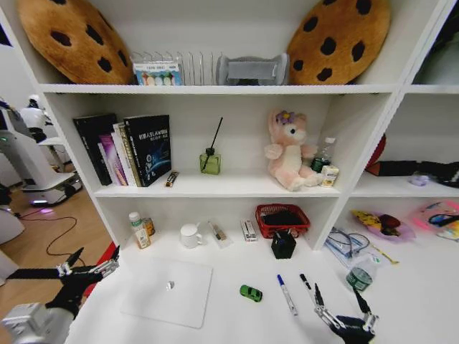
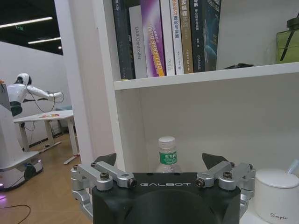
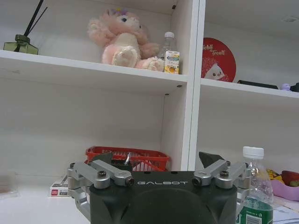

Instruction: Organize the objects on the table.

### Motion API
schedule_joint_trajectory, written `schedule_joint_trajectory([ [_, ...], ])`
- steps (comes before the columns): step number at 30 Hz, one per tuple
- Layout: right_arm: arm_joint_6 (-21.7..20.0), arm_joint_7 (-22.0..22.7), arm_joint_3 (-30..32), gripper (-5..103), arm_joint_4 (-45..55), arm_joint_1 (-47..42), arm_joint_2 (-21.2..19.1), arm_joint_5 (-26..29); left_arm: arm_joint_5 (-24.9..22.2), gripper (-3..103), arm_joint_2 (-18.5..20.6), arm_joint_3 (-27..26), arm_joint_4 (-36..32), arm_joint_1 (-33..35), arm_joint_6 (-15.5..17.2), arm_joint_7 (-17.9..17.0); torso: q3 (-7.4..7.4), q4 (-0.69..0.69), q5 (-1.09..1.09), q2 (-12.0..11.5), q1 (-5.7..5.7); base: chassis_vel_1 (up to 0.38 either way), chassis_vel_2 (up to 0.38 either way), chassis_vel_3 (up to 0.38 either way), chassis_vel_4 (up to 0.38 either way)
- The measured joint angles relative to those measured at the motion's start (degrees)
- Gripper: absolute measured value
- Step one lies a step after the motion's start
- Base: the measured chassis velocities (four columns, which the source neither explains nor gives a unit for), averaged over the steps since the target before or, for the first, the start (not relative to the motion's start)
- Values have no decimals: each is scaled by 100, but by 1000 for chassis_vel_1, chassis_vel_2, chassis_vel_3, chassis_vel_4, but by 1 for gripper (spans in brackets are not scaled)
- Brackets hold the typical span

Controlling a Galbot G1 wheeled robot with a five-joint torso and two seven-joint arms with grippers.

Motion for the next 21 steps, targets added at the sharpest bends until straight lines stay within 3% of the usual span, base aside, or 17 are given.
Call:
schedule_joint_trajectory([
  [21, 10, -38, 0, 100, -105, 168, 5, 11, -1, 100, 2, 1, 1, 0, -6, 0, 287, 0, 0, 531, 243, 0, 0, 0, 0],
])
